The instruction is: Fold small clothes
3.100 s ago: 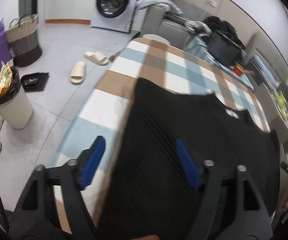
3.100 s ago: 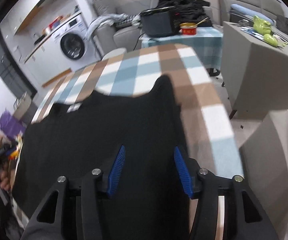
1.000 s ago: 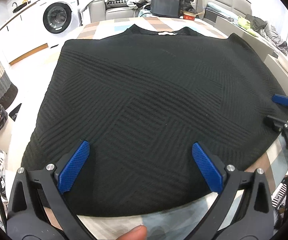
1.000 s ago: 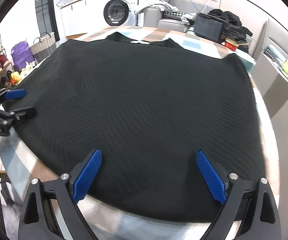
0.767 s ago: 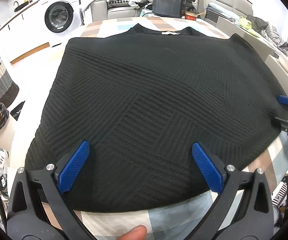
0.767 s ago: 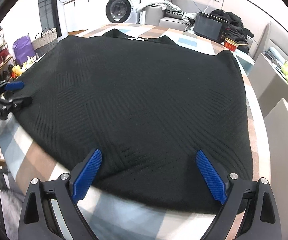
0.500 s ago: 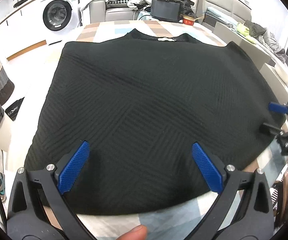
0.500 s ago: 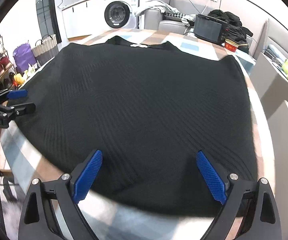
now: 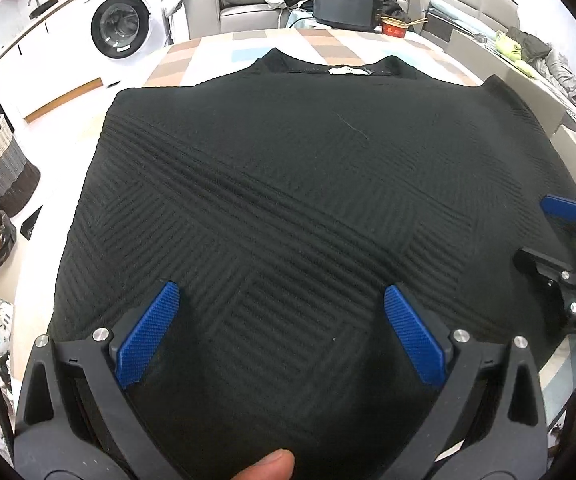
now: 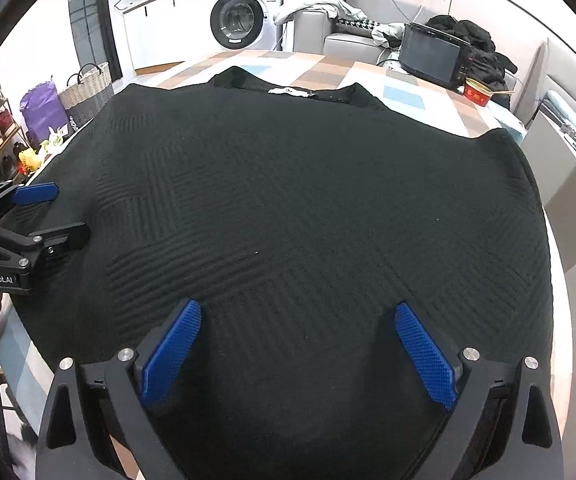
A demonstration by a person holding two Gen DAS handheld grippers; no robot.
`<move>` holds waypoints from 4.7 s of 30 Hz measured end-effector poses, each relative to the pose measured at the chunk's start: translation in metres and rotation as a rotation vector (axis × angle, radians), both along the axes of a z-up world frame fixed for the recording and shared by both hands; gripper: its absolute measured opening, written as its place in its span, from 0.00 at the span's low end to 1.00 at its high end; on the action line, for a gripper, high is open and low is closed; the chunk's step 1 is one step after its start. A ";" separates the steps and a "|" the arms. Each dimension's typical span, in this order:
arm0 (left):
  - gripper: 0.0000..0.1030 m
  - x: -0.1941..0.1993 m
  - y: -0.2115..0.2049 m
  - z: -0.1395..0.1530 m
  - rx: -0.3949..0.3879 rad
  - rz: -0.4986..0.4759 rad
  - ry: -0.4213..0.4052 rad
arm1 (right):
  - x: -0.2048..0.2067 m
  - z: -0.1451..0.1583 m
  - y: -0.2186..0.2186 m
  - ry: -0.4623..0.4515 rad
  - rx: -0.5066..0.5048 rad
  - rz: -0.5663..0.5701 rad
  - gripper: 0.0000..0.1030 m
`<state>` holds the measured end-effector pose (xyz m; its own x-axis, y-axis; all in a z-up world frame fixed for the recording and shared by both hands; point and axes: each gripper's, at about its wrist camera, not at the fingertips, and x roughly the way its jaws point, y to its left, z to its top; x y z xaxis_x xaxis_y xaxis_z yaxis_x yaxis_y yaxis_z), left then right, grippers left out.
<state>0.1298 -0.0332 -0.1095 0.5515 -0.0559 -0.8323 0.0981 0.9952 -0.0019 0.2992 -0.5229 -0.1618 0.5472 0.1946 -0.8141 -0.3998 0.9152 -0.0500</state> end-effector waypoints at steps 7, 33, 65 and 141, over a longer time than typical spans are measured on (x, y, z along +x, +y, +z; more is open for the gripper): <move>0.99 -0.003 0.008 -0.001 -0.011 0.005 -0.002 | -0.001 -0.002 -0.012 -0.006 0.013 0.001 0.96; 1.00 0.041 0.030 0.001 0.001 0.094 0.004 | 0.039 0.003 0.003 0.010 -0.015 -0.022 0.96; 1.00 0.070 0.042 0.003 -0.016 0.052 0.038 | 0.086 0.008 -0.061 0.034 -0.033 -0.184 0.97; 0.80 -0.128 0.149 0.026 -0.319 0.426 0.101 | -0.008 0.039 0.009 -0.046 0.070 -0.055 0.98</move>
